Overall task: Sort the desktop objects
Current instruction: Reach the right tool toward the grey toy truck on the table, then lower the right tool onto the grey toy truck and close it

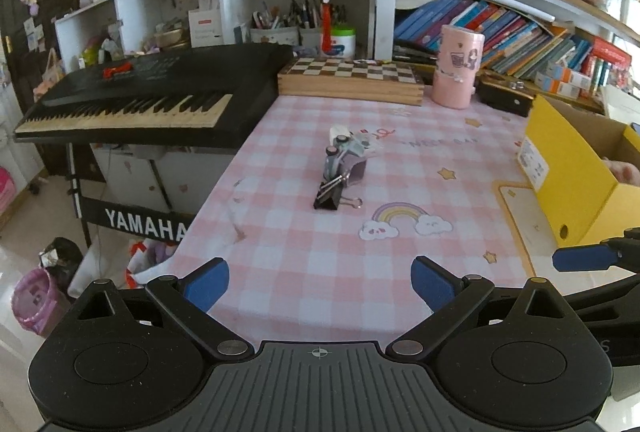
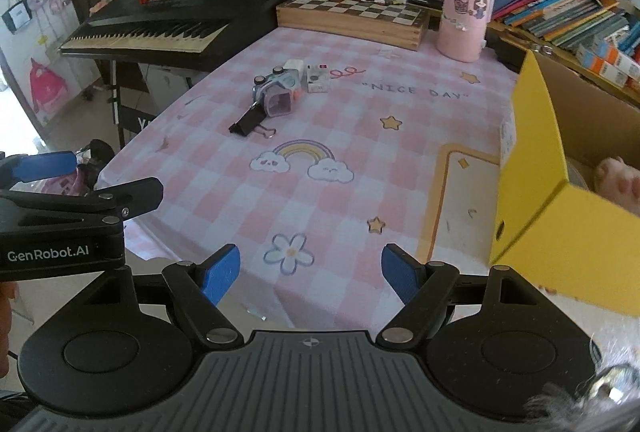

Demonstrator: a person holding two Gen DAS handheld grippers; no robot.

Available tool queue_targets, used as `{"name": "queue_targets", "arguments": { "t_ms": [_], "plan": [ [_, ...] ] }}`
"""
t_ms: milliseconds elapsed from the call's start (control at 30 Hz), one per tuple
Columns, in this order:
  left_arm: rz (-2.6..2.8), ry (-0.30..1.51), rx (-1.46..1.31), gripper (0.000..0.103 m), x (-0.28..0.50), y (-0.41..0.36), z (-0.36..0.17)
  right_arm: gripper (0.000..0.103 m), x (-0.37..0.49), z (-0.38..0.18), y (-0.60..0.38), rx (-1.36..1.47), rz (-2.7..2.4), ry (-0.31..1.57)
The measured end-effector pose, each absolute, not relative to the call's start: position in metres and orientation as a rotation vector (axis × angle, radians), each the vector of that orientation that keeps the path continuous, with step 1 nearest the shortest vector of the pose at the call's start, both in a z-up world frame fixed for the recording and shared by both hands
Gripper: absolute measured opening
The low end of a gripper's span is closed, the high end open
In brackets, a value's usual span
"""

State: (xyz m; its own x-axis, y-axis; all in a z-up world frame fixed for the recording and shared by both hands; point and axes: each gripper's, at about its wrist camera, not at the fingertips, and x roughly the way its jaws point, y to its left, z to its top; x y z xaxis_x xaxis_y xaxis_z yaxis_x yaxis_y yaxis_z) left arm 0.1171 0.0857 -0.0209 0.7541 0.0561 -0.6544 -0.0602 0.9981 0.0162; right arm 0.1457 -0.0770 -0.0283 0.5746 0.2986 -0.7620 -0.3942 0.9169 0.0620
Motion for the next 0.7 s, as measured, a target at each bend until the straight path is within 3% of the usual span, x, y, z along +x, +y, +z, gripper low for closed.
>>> {"name": "queue_targets", "arguments": {
  "t_ms": [700],
  "plan": [
    [0.217,0.749,-0.039,0.099,0.19,0.087,-0.025,0.077,0.246,-0.033,-0.074,-0.15,0.508,0.887]
  ]
}}
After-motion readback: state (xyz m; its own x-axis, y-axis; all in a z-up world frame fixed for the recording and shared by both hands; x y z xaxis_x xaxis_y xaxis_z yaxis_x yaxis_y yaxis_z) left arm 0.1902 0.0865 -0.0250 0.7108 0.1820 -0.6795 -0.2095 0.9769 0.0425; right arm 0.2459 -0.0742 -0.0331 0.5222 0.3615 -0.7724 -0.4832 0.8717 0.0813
